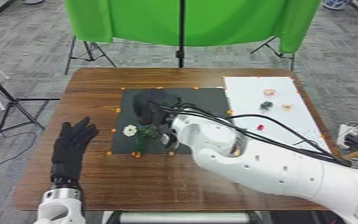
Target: Arrange flowers
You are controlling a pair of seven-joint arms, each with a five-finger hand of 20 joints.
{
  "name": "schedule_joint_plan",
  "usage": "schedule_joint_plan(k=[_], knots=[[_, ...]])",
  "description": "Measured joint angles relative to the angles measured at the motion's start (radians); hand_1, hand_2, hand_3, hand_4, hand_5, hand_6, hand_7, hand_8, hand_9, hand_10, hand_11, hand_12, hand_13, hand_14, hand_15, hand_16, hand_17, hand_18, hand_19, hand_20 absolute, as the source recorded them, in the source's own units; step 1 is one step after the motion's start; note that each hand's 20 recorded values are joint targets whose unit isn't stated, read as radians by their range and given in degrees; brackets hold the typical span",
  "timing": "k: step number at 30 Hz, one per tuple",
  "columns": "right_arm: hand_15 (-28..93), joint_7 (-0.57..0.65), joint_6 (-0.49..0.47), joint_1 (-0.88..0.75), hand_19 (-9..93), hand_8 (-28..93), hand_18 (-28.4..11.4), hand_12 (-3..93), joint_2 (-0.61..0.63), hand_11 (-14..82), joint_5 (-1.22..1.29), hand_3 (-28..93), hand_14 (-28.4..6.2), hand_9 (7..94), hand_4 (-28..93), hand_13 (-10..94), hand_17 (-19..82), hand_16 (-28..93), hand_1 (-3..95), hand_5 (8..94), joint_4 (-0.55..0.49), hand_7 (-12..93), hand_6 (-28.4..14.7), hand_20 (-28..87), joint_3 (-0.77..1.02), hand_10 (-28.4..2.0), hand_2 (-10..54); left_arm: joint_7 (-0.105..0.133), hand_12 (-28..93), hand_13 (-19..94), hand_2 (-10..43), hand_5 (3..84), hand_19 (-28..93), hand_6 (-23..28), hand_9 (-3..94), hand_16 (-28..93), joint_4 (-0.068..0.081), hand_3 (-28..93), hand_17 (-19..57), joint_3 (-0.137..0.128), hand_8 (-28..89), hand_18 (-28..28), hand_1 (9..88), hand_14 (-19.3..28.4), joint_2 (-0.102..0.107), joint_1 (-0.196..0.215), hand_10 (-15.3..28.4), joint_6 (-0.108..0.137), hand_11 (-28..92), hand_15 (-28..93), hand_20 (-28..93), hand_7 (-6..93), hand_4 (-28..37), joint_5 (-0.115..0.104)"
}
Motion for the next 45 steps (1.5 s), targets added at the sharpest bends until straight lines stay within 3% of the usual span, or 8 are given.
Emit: schedule_joint_plan(k=[10, 17, 21, 27, 35, 38, 45], knots=[[66, -0.003, 0.017, -0.016, 93, 7, -11.4, 46.5, -0.027, 9.5, -0.059, 59, -2.6, 86.0, -17, 87, 64, 36, 56.7, 75.7, 0.141, 24, 3.5, 65, -0.018, -9.1, -9.5, -0.013, 13, 29, 15.2, 44.3, 11, 7.8, 40.7, -2, 0.009, 58, 1.9, 0.008, -5, 12.2, 18.7, 18.3, 0.005, -0.016, 15.1, -0.011, 20, 29, 16, 7.6, -28.3, 0.000], [65, 0.001, 0.017, -0.027, 93, 5, -11.5, 41.2, -0.027, 14.3, -0.063, 58, -2.6, 81.3, -17, 86, 63, 36, 54.2, 70.2, 0.143, 21, 3.1, 65, -0.019, -10.4, -9.5, -0.021, 13, 29, 14.6, 44.2, 11, 7.7, 40.6, -2, 0.016, 59, 2.0, 0.013, -5, 12.2, 18.8, 18.3, 0.009, -0.027, 15.2, -0.018, 20, 30, 16, 8.1, -28.3, 0.000], [66, 0.001, 0.014, -0.031, 93, 1, -11.6, 36.9, -0.026, 19.2, -0.060, 65, -2.8, 78.6, -19, 86, 63, 36, 48.3, 66.0, 0.142, 20, 3.6, 65, -0.015, -11.2, -9.5, -0.024, 13, 29, 14.2, 44.1, 11, 7.6, 40.6, -2, 0.017, 59, 2.0, 0.013, -5, 12.2, 19.0, 18.2, 0.009, -0.029, 15.1, -0.020, 20, 29, 16, 8.1, -28.3, 0.000], [66, -0.001, 0.005, -0.032, 93, -11, -11.8, 34.0, -0.023, 21.7, -0.057, 67, -2.8, 76.7, -19, 85, 63, 36, 46.1, 63.1, 0.133, 19, 4.1, 65, -0.015, -11.7, -9.5, -0.024, 13, 29, 13.9, 43.9, 11, 7.4, 40.6, -2, 0.018, 60, 1.9, 0.013, -5, 12.2, 18.8, 18.3, 0.009, -0.030, 15.1, -0.021, 20, 29, 16, 8.3, -28.3, 0.000], [66, -0.002, 0.001, -0.032, 93, -11, -12.0, 32.4, -0.008, 22.7, -0.057, 68, -3.1, 74.9, -20, 85, 62, 36, 45.7, 61.5, 0.120, 19, 3.8, 65, -0.010, -12.1, -9.5, -0.022, 13, 29, 13.4, 43.9, 11, 7.3, 40.6, -2, 0.018, 60, 1.9, 0.013, -5, 12.3, 19.2, 18.3, 0.009, -0.030, 15.0, -0.021, 20, 29, 16, 8.4, -28.3, 0.000], [66, -0.001, 0.003, -0.043, 93, -11, -12.4, 27.8, 0.010, 24.9, -0.057, 68, -3.9, 73.6, -19, 83, 61, 36, 44.6, 62.3, 0.094, 19, 3.5, 64, 0.023, -12.6, -9.5, -0.021, 13, 29, 13.2, 44.0, 11, 7.3, 40.6, -2, 0.018, 60, 1.9, 0.013, -5, 12.3, 19.4, 18.3, 0.008, -0.030, 15.0, -0.021, 20, 29, 16, 8.3, -28.3, 0.000], [62, 0.051, 0.132, -0.096, 93, -10, -13.3, 24.1, 0.133, 21.0, -0.073, 69, -4.9, 71.3, -18, 83, 59, 35, 42.6, 63.4, -0.048, 19, 2.5, 61, 0.189, -13.2, -9.5, -0.021, 13, 29, 13.0, 43.9, 11, 7.2, 40.7, -2, 0.017, 60, 1.8, 0.010, -5, 12.4, 19.5, 18.4, 0.006, -0.028, 15.0, -0.020, 20, 29, 16, 8.5, -28.3, 0.000]])
